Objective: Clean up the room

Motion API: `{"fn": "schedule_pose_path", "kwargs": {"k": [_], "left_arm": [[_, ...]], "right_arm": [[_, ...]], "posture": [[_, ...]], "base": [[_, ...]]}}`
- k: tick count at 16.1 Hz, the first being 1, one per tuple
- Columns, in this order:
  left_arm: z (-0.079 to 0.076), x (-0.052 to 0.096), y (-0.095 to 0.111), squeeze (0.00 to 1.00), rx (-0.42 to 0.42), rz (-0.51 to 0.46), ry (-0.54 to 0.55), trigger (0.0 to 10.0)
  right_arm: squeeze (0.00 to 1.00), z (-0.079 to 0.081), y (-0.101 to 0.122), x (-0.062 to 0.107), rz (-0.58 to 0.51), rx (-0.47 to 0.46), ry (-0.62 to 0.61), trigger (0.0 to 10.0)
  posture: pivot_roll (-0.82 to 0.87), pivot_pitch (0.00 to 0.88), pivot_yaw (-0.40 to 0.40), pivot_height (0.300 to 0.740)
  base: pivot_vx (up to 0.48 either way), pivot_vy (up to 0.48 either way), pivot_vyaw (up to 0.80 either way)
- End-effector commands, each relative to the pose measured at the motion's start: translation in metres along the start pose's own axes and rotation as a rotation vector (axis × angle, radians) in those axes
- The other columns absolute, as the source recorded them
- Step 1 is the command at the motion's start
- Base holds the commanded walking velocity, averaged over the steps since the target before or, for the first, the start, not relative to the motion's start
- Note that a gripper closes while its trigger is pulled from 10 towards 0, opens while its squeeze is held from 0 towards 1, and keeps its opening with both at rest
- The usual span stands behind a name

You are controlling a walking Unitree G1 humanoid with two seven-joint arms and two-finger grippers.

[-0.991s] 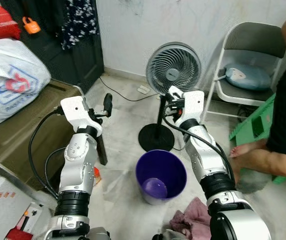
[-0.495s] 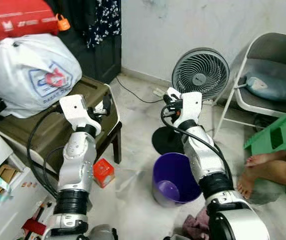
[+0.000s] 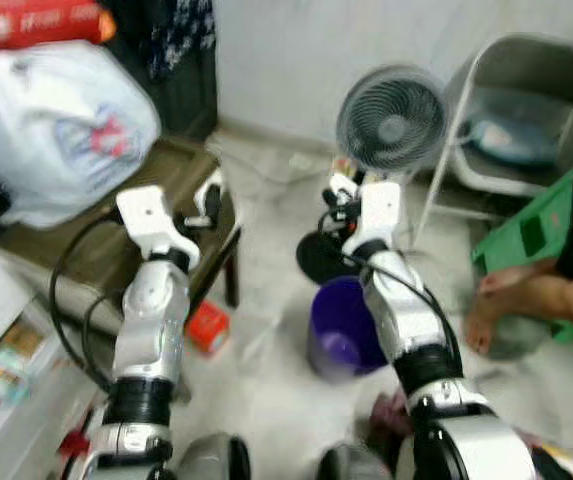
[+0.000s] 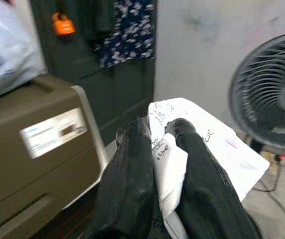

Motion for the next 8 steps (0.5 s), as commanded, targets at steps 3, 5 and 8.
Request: {"fn": "schedule_pose_path", "kwargs": {"k": [3,5,8], "left_arm": [[-0.0073,0.0002,-0.0013,0.00,0.006,0.002,-0.017,10.0],[-0.0072,0.0008,-0.0005,0.00,0.004,-0.001,-0.018,10.0],[-0.0079,0.0009,-0.0004,0.00,0.003,-0.002,-0.025,10.0]], "right_arm": [[0.00,-0.0069,0.0033,-0.0001,-0.011,0.014,-0.016,10.0],[0.00,-0.0067,0.0029,0.0001,-0.010,0.011,-0.018,10.0],[0.00,-0.0075,0.0025,0.0001,-0.010,0.007,-0.022,10.0]], "posture": [[0.02,0.000,-0.034,0.740],[0.02,0.000,-0.032,0.740],[0.02,0.000,-0.031,0.740]], "base": [[-0.174,0.247,0.00],[0.000,0.000,0.00],[0.000,0.000,0.00]]}}
Point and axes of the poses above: a point about 5 cm out from each wrist's last joint towards the gripper, its own x axis pointing back from the gripper into the wrist, its own y axis along the axis of the wrist's last joint, z = x × y, the point moved 5 cm from there along -x, pointing out of the wrist towards the gripper, and after that the axes turned 6 degrees about -x, right-handed, at the moved point
